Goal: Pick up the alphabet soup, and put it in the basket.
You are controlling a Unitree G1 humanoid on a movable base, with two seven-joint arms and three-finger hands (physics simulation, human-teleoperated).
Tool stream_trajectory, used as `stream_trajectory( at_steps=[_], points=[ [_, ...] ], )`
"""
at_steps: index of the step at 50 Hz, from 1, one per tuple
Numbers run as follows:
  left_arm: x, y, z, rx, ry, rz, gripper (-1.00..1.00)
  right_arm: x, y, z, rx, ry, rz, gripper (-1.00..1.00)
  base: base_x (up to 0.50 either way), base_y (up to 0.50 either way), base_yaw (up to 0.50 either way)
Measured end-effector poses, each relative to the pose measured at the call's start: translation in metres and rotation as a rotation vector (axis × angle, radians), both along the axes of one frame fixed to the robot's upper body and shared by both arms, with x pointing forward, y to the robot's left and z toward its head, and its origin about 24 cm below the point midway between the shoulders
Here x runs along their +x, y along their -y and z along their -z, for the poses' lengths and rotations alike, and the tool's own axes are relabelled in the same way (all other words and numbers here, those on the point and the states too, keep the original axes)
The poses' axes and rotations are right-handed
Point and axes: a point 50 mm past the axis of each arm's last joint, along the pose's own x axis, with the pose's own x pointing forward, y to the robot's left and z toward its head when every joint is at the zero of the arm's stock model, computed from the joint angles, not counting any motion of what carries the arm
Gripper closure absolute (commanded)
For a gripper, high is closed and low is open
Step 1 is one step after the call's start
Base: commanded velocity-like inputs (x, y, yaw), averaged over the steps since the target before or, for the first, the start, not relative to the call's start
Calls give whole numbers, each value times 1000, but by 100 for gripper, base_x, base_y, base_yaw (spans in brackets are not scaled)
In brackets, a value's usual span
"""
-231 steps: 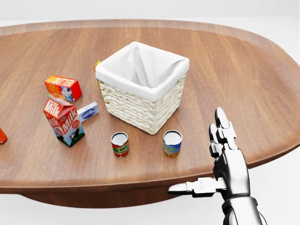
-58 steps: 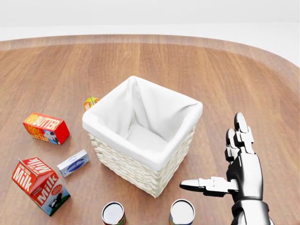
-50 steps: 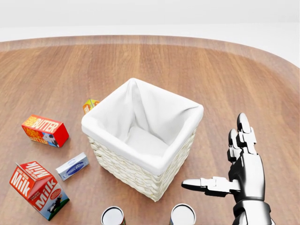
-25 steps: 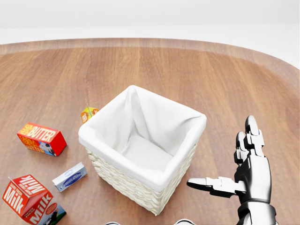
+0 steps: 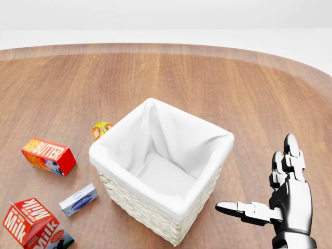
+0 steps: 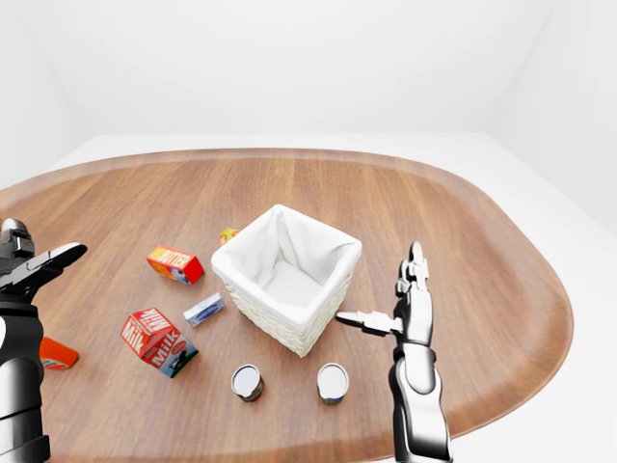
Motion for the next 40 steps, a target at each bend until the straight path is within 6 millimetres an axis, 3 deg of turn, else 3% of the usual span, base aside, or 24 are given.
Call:
stream_trajectory(
  at_steps=[20, 40],
  points=[
    [-1, 0, -2, 2, 11, -1, -100, -22, 4, 1, -13, -12, 16, -100, 4, 0, 0],
    [5, -1, 7, -6, -5, -1, -100, -61, -1, -5, -26, -19, -13, -100, 0, 0, 0]
  ],
)
